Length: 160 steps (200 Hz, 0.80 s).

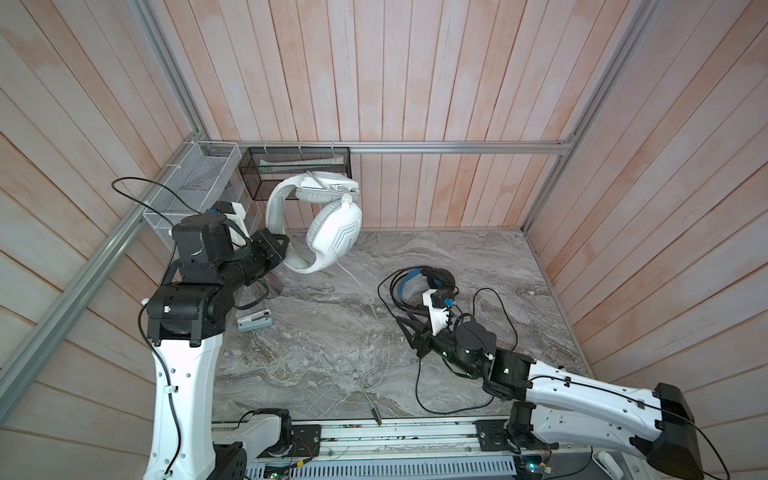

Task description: Wrap the headphones

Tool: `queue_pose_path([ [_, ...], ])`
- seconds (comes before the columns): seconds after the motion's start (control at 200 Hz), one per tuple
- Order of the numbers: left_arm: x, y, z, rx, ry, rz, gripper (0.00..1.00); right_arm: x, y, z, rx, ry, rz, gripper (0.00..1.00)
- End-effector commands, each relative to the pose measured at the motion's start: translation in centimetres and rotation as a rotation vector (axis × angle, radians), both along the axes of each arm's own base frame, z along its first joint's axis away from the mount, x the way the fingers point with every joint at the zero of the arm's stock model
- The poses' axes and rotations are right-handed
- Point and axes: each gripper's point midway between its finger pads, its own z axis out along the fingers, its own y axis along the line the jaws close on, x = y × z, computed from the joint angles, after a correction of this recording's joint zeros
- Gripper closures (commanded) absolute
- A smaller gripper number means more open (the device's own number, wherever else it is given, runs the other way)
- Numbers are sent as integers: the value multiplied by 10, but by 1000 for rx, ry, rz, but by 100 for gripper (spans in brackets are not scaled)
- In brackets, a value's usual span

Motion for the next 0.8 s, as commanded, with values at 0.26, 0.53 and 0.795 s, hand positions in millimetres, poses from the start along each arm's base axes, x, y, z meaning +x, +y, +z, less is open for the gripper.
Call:
queue_pose_path([
  [0.26, -3, -3, 15, -19, -67, -15, 100, 14, 17, -115, -73, 262, -8, 41],
  [0.53, -2, -4, 12, -20, -60, -16, 100, 30, 28, -142, -49, 302, 5, 60],
  [0.795, -2, -1, 6, 0, -50, -7, 100, 43, 24, -113, -79, 208, -43, 97],
])
